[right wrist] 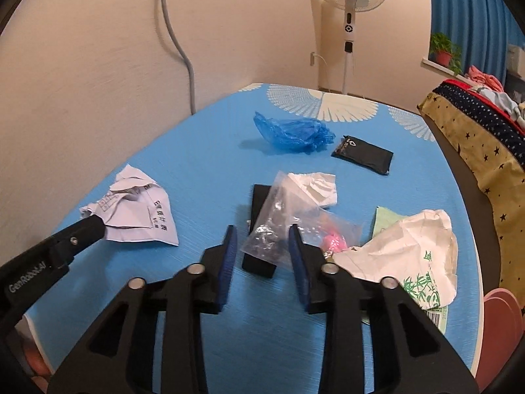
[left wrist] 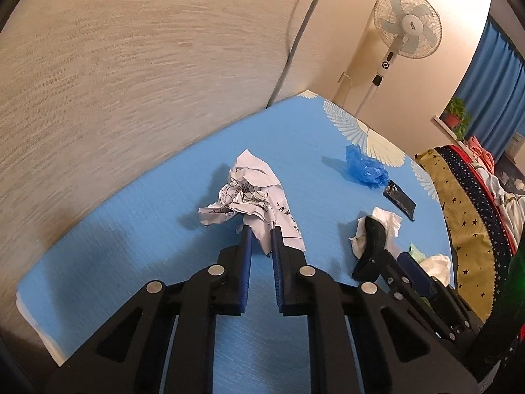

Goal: Collect trash

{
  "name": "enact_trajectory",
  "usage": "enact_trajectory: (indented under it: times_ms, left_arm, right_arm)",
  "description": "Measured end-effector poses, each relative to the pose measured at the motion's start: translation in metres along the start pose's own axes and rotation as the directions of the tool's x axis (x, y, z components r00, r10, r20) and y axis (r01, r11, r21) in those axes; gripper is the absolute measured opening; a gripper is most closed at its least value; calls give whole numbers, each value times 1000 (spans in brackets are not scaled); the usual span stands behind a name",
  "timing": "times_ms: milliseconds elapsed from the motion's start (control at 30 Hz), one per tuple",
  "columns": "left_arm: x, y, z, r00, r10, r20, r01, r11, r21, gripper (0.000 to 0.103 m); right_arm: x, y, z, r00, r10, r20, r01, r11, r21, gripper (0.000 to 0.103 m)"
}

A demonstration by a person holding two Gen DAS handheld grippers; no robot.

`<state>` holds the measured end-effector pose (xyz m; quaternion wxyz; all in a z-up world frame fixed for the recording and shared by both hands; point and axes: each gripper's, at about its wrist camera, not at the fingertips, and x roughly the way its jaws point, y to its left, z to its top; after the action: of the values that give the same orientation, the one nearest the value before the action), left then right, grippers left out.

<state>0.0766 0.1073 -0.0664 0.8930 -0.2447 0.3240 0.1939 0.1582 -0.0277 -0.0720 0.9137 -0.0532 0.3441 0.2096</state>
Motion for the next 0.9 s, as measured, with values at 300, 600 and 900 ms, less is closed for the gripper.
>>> enact_trajectory:
  times_ms: [300,600,900]
  left_arm:
    - [-15,-8,3,999,-36,36,35,999,40,12]
    - [-39,-14,3,994,-83,73,78,994,80,12]
    - [-54,4,7,993,-78,90,77,997,12,12]
  right_arm:
    - [-43,-2,16,996,36,81,-36,999,5,0]
    - [-101,-21,29,982,108,155,-114,993,30,0]
    - [-55,2,0,998,45,47,-41,995,-95,39]
